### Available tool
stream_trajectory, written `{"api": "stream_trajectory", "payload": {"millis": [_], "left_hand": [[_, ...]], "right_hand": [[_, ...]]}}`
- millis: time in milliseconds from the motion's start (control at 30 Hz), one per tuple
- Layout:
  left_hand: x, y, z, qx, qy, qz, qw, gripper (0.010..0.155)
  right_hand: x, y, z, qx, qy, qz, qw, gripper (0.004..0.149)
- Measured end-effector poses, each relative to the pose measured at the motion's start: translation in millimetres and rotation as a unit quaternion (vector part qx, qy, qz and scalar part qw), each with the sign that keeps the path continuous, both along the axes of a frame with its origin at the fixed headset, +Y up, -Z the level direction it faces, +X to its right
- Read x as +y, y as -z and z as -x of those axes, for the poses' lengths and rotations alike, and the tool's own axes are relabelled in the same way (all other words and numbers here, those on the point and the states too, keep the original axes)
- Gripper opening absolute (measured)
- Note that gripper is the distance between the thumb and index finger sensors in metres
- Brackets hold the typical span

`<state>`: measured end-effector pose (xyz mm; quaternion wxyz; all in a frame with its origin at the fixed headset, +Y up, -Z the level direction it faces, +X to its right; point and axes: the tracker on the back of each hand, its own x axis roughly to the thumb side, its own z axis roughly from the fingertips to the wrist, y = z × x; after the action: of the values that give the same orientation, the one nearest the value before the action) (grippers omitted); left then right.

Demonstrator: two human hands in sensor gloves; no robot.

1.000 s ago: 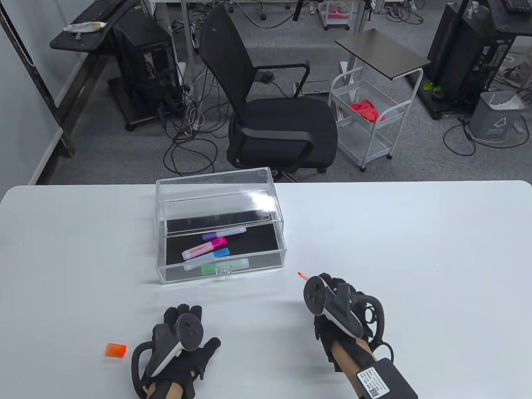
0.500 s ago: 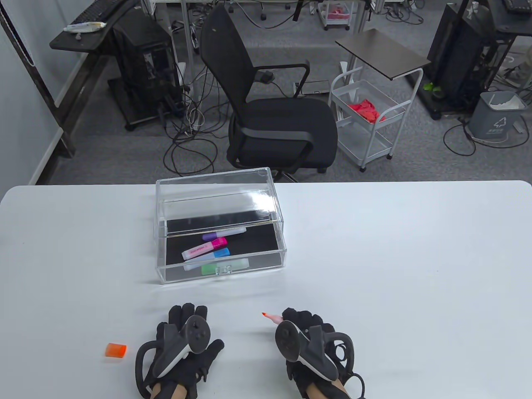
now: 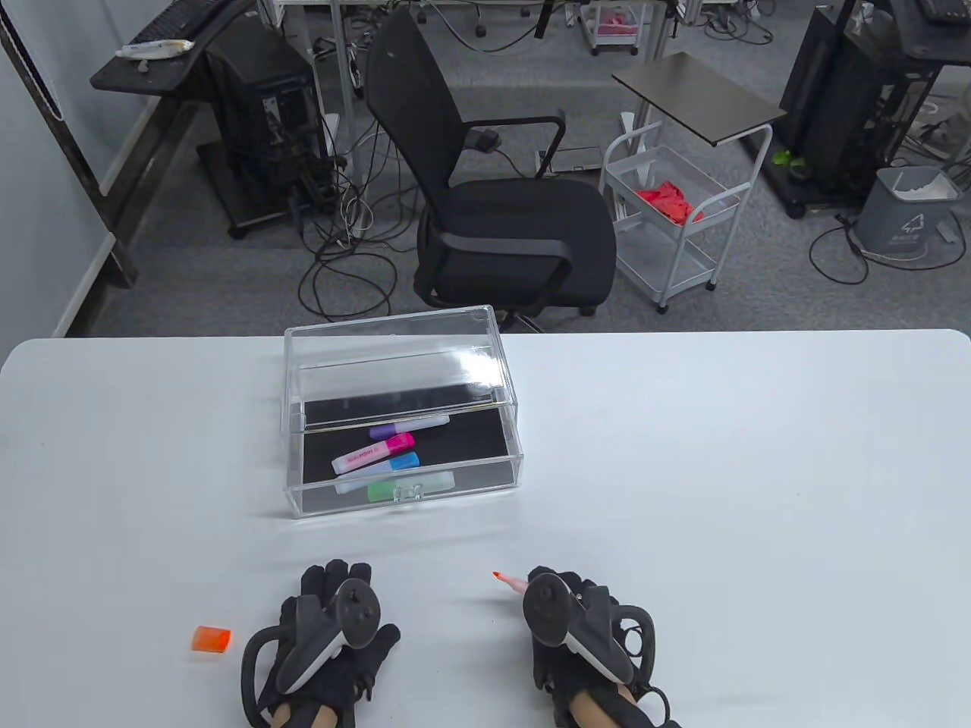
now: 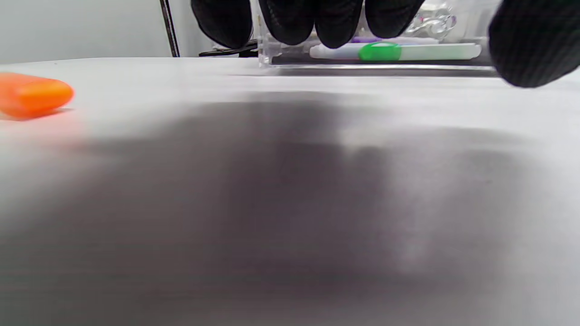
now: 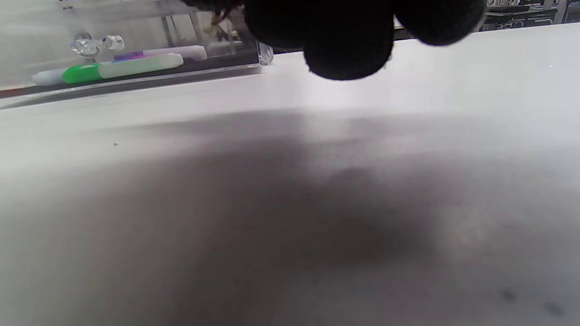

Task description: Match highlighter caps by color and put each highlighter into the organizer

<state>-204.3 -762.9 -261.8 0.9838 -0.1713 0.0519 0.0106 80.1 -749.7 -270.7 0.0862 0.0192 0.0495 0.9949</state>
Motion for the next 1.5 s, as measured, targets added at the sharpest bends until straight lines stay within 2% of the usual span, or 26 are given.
{"api": "stream_trajectory", "payload": {"millis": [133,233,400,467,600,800,1267,1500], "left_hand": [[11,4,12,0.012,0.014,0.004,1.0,0.087],[28,8,28,0.026,0.039,0.008,0.999,0.087],[52,11,57,0.033,0.076,0.048,0.995,0.087],[55,11,66,0.026,0.107,0.074,0.991,0.087],[50,10,84,0.018,0.182,0.114,0.976,0.089],[34,11,104,0.03,0.204,0.142,0.968,0.089],[5,11,116,0.008,0.252,0.114,0.961,0.075],[5,11,110,-0.008,0.27,0.092,0.958,0.068]], "right_hand": [[0,0,-1,0.002,0.009,0.004,1.0,0.05],[-1,-1,0,0.007,0.015,0.007,1.0,0.05],[-1,-1,3,0.015,0.017,0.014,1.0,0.05],[-2,-1,3,0.017,0.015,0.024,0.999,0.051],[-4,0,1,0.012,0.018,0.034,0.999,0.051],[-4,1,-2,0.008,0.025,0.04,0.999,0.051],[-7,2,-2,0.003,0.023,0.05,0.999,0.051],[-7,3,-2,0.002,0.021,0.05,0.999,0.051]]}}
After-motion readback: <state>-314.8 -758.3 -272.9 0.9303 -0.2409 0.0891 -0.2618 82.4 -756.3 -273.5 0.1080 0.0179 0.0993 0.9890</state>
